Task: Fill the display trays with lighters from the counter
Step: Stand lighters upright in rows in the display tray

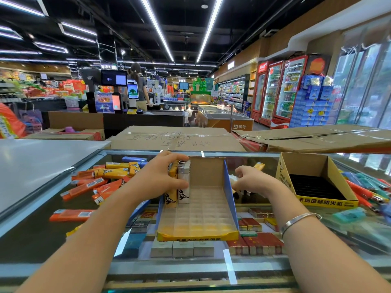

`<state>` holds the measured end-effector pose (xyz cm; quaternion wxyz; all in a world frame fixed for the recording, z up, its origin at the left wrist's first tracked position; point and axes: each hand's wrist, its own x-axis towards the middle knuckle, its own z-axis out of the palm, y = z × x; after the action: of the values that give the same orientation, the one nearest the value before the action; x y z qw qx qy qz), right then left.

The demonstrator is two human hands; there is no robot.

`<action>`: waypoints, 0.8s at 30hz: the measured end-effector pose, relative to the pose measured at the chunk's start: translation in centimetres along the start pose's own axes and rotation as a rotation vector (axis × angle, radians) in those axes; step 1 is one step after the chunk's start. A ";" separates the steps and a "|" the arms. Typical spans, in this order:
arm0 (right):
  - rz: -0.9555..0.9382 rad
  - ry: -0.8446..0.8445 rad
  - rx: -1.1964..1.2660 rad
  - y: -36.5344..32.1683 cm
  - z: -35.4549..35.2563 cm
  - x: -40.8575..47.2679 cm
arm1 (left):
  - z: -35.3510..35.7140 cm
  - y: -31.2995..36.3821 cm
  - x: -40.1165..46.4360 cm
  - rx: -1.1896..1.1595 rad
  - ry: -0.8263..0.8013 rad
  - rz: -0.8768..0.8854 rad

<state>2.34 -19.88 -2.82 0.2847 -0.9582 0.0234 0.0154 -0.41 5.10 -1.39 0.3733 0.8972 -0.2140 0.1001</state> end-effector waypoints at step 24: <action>-0.502 -0.117 0.817 -4.4 -2.6 -4.9 | 0.6 1.5 -0.4 -0.173 0.161 0.107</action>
<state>-2.24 -17.41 1.96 0.6336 -0.7415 -0.2204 -0.0102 -1.44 3.90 -0.98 0.4591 0.8380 -0.2389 0.1727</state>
